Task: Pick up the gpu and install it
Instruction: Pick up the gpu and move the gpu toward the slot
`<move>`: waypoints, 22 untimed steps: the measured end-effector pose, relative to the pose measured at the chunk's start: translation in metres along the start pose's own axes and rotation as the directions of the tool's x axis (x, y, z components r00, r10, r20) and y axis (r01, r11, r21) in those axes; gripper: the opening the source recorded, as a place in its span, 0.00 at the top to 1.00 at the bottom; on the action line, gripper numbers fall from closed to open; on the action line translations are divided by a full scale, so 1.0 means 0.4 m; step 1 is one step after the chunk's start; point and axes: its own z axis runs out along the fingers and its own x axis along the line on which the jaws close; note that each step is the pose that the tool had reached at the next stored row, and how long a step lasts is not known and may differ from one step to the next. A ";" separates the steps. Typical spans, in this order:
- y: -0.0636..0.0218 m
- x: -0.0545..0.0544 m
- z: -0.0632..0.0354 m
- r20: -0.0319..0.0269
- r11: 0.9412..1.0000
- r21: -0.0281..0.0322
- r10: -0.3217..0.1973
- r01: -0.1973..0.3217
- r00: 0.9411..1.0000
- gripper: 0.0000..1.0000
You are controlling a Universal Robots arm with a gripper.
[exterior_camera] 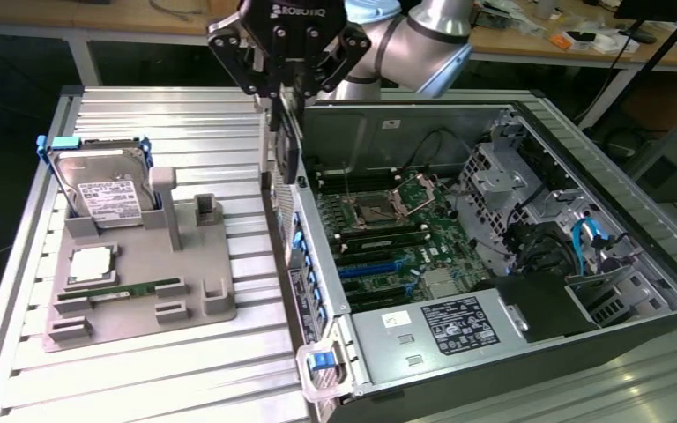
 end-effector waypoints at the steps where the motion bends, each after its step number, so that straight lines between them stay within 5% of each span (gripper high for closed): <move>1: -0.001 -0.013 0.000 0.000 1.000 0.000 0.000 0.000 1.000 0.73; 7: -0.005 -0.112 0.004 0.001 1.000 0.000 0.000 0.000 1.000 0.73; 22: -0.014 -0.293 0.010 0.005 1.000 0.000 0.000 0.000 1.000 0.73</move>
